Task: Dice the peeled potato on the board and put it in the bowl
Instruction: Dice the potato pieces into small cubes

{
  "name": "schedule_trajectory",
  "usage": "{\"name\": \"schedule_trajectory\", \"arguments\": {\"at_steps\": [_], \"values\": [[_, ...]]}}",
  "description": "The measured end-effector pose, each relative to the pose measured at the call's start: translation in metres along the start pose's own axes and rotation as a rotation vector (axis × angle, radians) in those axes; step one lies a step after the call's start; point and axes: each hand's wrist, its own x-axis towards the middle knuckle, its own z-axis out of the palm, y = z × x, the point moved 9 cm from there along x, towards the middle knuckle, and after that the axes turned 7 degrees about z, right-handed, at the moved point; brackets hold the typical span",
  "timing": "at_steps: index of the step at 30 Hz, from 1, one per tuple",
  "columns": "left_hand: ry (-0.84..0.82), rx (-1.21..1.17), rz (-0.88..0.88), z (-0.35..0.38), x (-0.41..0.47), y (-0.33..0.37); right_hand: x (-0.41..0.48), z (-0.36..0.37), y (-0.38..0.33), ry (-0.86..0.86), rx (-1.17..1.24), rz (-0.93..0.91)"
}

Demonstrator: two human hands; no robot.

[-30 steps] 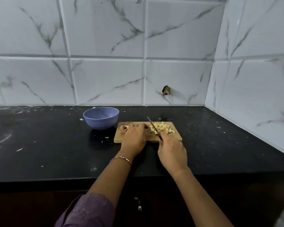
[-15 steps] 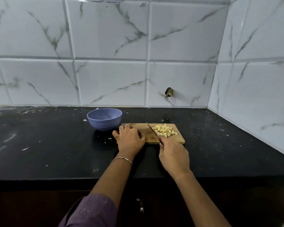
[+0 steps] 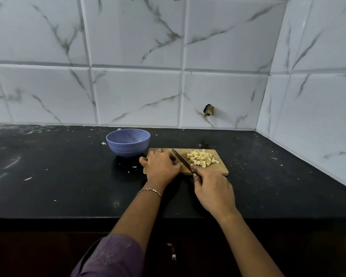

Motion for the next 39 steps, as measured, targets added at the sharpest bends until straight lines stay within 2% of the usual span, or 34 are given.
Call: {"name": "schedule_trajectory", "arguments": {"at_steps": [20,28,35,39], "values": [[-0.013,0.038,0.047,0.005,0.003,0.004,-0.001,0.004,-0.007,-0.057,-0.043,-0.082],[0.008,0.039,0.064,0.001,0.001,0.006,0.001,0.001,-0.016,-0.030,-0.163,-0.205],[0.006,0.122,0.128,0.002,0.003,0.021,0.002,-0.001,0.001,0.040,-0.219,-0.048],[-0.060,0.072,0.181,0.015,0.010,0.037,0.005,-0.007,0.014,0.035,-0.104,0.052]]}}
